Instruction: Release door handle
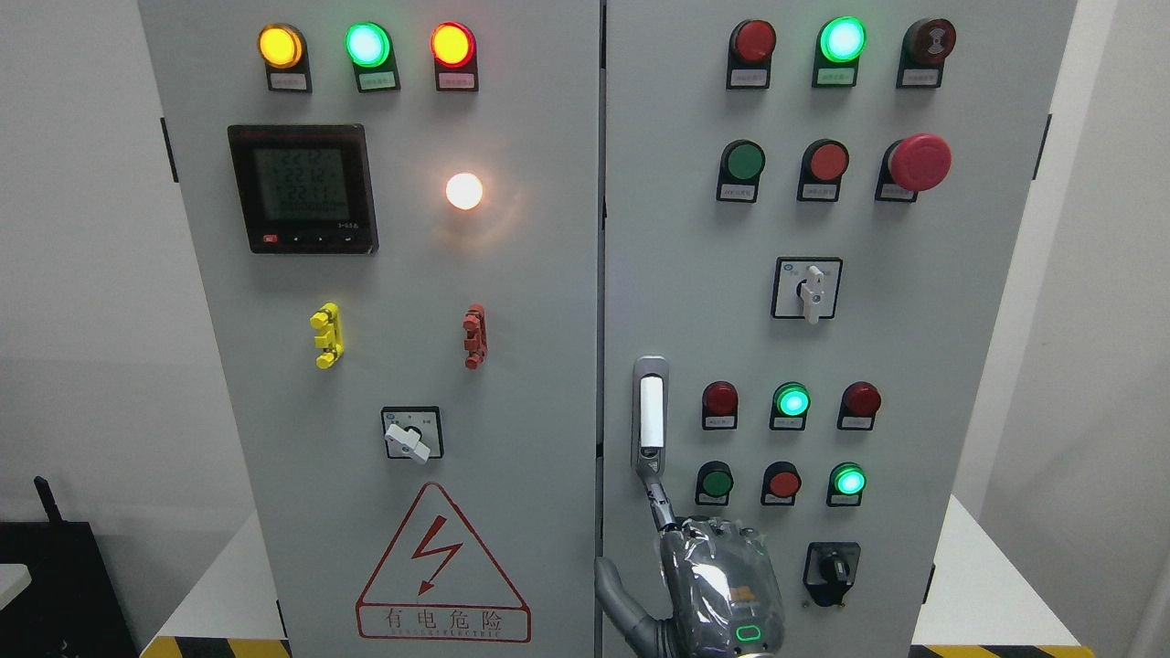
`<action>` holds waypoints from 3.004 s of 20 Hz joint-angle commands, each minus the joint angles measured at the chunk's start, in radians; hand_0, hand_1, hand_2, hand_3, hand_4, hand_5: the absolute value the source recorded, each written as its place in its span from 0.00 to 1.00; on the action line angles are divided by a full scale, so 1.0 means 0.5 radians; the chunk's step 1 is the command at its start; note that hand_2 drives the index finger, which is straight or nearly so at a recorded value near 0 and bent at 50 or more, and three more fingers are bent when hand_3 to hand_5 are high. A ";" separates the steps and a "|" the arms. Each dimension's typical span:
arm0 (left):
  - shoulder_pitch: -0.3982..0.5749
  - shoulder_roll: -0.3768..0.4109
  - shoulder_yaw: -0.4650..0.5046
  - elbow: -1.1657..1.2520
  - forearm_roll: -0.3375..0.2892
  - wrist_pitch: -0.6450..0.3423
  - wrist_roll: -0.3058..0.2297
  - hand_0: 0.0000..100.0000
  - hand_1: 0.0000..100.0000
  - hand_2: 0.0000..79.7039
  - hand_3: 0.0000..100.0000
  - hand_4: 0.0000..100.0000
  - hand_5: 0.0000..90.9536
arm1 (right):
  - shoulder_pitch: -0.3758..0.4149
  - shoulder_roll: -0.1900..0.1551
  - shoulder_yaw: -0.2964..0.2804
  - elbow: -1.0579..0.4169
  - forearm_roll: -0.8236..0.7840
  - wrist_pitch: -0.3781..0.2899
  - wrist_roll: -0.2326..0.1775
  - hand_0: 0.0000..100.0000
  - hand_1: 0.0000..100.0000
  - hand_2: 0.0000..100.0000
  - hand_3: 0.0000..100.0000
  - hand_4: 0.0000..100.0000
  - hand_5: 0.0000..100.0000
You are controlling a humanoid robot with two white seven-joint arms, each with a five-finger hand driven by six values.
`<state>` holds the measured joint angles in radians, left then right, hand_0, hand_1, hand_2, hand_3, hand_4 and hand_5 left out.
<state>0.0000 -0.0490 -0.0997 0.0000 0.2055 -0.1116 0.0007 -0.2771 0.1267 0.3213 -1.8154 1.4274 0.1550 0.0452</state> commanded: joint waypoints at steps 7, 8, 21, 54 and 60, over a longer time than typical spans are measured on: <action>0.064 0.000 0.000 -0.061 0.000 -0.001 0.002 0.12 0.39 0.00 0.00 0.00 0.00 | 0.140 -0.008 -0.014 -0.100 -0.008 -0.135 -0.161 0.39 0.06 0.00 0.83 0.83 0.98; 0.064 0.000 0.000 -0.061 0.000 -0.001 0.002 0.12 0.39 0.00 0.00 0.00 0.00 | 0.143 -0.005 -0.017 -0.100 -0.014 -0.150 -0.167 0.39 0.07 0.00 0.82 0.82 0.97; 0.064 0.000 0.000 -0.061 0.000 -0.001 0.002 0.12 0.39 0.00 0.00 0.00 0.00 | 0.321 -0.014 -0.084 -0.118 -0.268 -0.350 -0.327 0.32 0.00 0.68 1.00 0.87 0.95; 0.064 0.000 0.000 -0.061 0.000 -0.001 0.002 0.12 0.39 0.00 0.00 0.00 0.00 | 0.352 -0.137 -0.139 -0.226 -0.217 -0.402 -0.367 0.32 0.00 1.00 1.00 1.00 0.97; 0.064 0.000 0.000 -0.061 0.000 -0.001 0.002 0.12 0.39 0.00 0.00 0.00 0.00 | 0.489 -0.115 -0.139 -0.330 0.029 -0.399 -0.367 0.32 0.00 1.00 1.00 1.00 0.96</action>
<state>0.0000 -0.0490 -0.0997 0.0000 0.2054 -0.1116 0.0007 -0.0752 0.0816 0.2563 -1.9221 1.3508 -0.0466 -0.1368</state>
